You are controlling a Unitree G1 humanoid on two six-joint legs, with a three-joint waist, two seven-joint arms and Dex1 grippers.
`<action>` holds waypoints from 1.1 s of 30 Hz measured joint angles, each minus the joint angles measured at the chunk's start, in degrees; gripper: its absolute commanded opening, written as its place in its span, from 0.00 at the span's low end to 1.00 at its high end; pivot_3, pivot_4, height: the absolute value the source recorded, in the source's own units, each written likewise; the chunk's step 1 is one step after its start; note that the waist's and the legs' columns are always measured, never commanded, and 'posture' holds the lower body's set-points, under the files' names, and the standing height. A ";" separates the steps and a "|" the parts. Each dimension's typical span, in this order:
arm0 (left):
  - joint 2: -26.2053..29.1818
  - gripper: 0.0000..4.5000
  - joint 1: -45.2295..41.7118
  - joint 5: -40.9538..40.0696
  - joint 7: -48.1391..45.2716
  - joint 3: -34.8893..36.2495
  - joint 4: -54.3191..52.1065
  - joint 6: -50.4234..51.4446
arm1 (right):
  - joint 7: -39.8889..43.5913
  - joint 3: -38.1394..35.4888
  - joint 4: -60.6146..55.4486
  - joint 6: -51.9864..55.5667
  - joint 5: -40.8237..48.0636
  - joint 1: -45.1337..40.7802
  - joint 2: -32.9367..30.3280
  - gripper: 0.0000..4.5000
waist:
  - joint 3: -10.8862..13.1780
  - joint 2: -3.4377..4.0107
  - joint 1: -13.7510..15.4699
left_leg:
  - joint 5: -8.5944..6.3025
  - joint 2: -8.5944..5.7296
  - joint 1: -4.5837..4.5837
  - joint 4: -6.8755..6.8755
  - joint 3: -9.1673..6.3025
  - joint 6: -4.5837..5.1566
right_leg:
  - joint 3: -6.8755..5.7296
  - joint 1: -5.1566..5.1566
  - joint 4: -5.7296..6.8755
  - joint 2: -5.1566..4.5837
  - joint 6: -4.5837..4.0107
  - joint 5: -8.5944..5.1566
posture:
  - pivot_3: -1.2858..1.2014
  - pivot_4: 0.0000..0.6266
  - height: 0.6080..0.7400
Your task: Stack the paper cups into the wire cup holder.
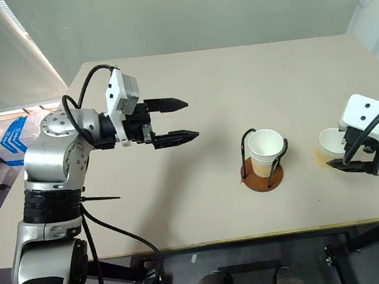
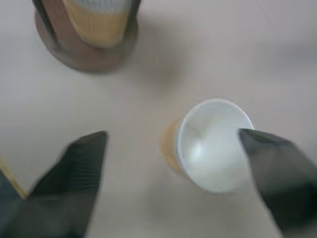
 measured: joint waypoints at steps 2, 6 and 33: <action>0.20 1.00 0.57 -0.51 0.93 0.04 -1.60 0.68 | 2.50 3.25 1.26 -1.65 -2.52 -3.31 1.04 1.00 | 0.01 -0.02 -0.16 | -0.05 0.02 0.10 -0.01 -0.01 0.12 | 0.00 0.10 -0.02 0.01 -0.09 0.03 | 0.52 0.24 1.00; 1.87 1.00 2.76 -1.05 1.93 0.05 -4.00 1.05 | 7.19 11.36 4.45 -4.24 -9.04 -9.36 4.56 1.00 | 0.02 -0.02 -0.77 | -0.05 0.03 0.17 -0.03 -0.02 0.26 | 0.01 0.12 -0.03 0.03 -0.33 0.03 | 0.52 0.24 1.00; 9.00 1.00 6.42 -1.78 0.37 -0.17 -7.19 1.24 | 19.24 24.58 24.18 -14.06 -33.18 -22.61 20.55 0.38 | 0.04 -0.04 -1.03 | 0.29 0.05 0.19 -0.67 -0.24 -0.07 | -0.12 -0.06 -0.08 0.02 -1.13 0.01 | 0.52 0.24 1.00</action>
